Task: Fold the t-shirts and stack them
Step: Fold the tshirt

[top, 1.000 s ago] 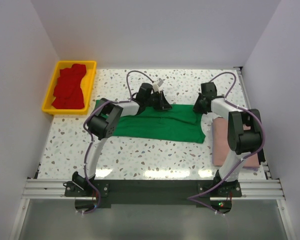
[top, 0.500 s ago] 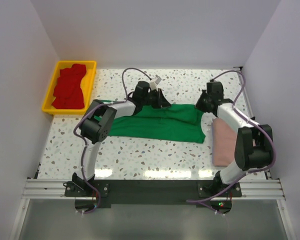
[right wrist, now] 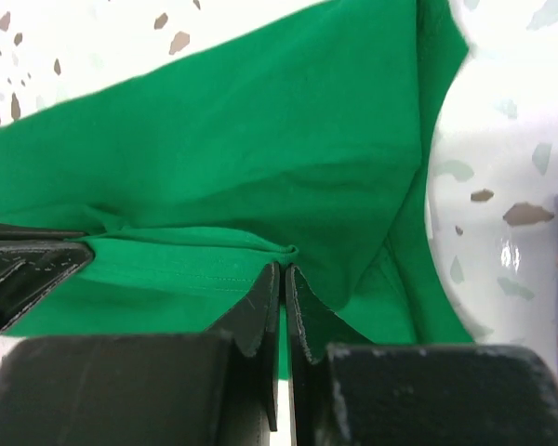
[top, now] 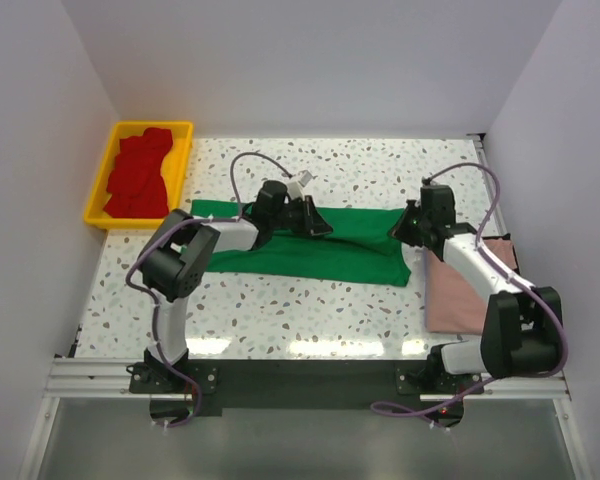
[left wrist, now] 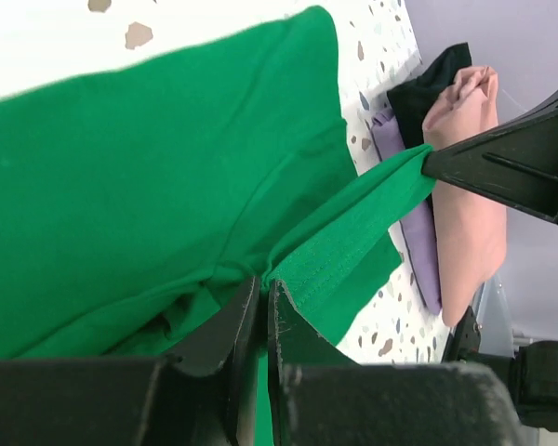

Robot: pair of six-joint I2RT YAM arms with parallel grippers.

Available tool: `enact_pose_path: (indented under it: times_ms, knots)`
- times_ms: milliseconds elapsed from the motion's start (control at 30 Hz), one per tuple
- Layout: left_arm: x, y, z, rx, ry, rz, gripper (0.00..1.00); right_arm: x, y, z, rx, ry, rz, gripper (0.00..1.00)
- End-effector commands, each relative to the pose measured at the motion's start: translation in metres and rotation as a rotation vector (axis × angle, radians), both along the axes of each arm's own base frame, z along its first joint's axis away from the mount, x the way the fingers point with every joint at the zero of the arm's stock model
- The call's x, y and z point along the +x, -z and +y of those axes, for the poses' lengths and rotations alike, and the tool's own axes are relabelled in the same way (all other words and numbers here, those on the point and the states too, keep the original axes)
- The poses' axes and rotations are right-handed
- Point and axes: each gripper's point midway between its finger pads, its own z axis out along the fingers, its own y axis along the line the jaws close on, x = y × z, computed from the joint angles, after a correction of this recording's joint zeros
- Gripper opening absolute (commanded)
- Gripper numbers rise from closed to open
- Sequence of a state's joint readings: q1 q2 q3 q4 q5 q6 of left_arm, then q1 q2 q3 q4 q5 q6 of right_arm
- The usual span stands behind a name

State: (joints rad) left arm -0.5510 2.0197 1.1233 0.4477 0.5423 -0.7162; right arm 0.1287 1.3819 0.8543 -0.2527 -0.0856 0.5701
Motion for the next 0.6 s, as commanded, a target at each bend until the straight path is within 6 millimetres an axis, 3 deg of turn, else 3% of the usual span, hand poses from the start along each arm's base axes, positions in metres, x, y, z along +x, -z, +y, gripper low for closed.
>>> enact_pose_path:
  times_ms: [0, 200, 367, 467, 500, 567]
  knots:
    - [-0.003, -0.033, -0.002, -0.061, -0.009, -0.088, 0.01, -0.007, -0.010, 0.007, 0.052, -0.017, -0.043, 0.00]
    - [-0.018, -0.017, 0.005, -0.048, -0.019, -0.063, 0.04, -0.034, 0.015, 0.018, 0.092, -0.046, 0.002, 0.02]
    - [-0.020, -0.014, 0.010, -0.036, -0.039, -0.068, 0.19, -0.046, 0.028, 0.032, 0.114, -0.088, 0.028, 0.10]
    - [-0.021, -0.022, 0.018, -0.015, -0.068, -0.089, 0.35, -0.051, 0.024, 0.032, 0.109, -0.094, 0.025, 0.32]
    - [-0.022, -0.021, 0.024, 0.017, -0.080, -0.084, 0.39, -0.052, 0.019, 0.029, 0.097, -0.093, 0.025, 0.45]
    - [-0.012, -0.039, 0.037, 0.056, -0.159, -0.120, 0.46, -0.055, 0.006, 0.021, 0.059, -0.071, 0.009, 0.54]
